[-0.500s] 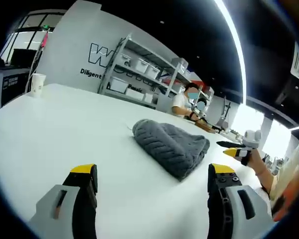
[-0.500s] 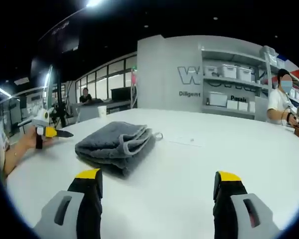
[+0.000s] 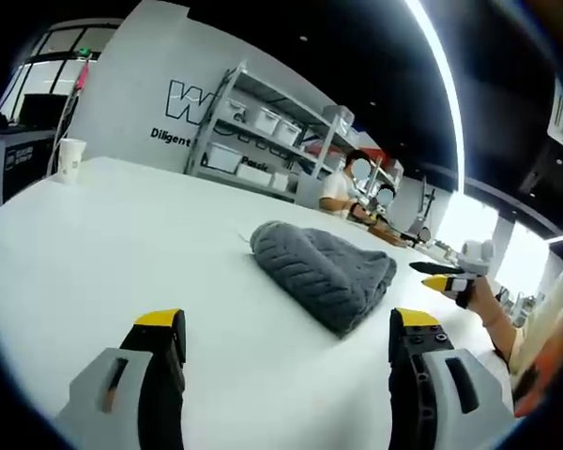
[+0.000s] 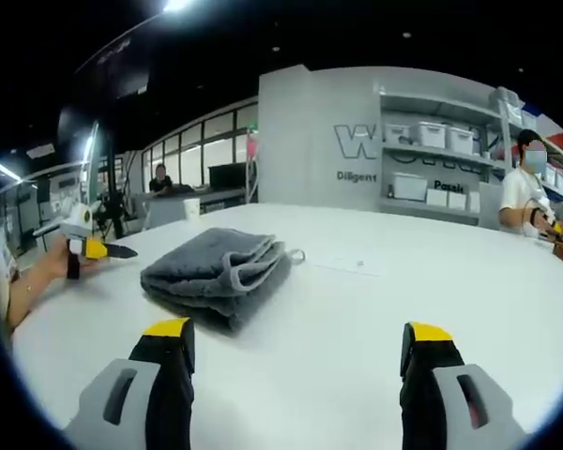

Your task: Open the folded towel by lifting each exposed corner and separating the folded layers until the towel lies flat within the target outline without major curled edges

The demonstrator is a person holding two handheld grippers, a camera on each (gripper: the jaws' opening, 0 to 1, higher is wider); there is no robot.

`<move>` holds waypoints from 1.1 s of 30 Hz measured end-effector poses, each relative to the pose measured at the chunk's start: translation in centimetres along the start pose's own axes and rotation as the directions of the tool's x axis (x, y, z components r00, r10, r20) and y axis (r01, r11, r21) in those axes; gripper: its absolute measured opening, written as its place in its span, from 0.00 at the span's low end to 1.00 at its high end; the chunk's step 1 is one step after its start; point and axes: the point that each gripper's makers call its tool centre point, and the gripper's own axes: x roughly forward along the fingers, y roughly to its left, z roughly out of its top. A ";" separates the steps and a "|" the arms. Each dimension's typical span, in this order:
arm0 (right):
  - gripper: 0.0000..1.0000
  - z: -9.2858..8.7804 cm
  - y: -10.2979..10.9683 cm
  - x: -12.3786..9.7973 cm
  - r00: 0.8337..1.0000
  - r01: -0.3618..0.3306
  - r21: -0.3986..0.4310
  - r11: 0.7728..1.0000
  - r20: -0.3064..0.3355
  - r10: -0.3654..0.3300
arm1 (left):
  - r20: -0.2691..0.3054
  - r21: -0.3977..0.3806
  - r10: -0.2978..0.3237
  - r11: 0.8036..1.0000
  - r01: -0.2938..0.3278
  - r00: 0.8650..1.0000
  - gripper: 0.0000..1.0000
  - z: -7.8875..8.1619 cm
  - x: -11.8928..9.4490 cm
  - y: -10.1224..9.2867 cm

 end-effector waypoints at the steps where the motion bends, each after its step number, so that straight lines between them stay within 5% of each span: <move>1: 0.90 -0.1 0.1 0.0 1.000 -0.003 -0.003 1.000 -0.006 0.003 | 0.000 0.003 0.003 1.000 -0.003 1.000 0.88 0.0 0.0 0.1; 11: 0.91 -0.6 0.9 0.6 1.000 -0.018 -0.024 1.000 -0.018 0.017 | 0.023 0.050 0.030 0.998 -0.031 0.999 0.90 0.9 -0.3 0.1; 16: 0.83 -1.5 0.7 0.8 0.999 -0.019 -0.024 1.000 -0.048 0.017 | 0.015 0.076 0.046 0.996 -0.047 0.999 0.90 0.8 -0.4 0.2; 33: 0.77 -2.1 1.6 1.5 0.997 -0.040 -0.042 0.998 -0.063 0.037 | -0.023 0.088 0.044 0.995 -0.042 0.999 0.89 0.2 -0.3 0.1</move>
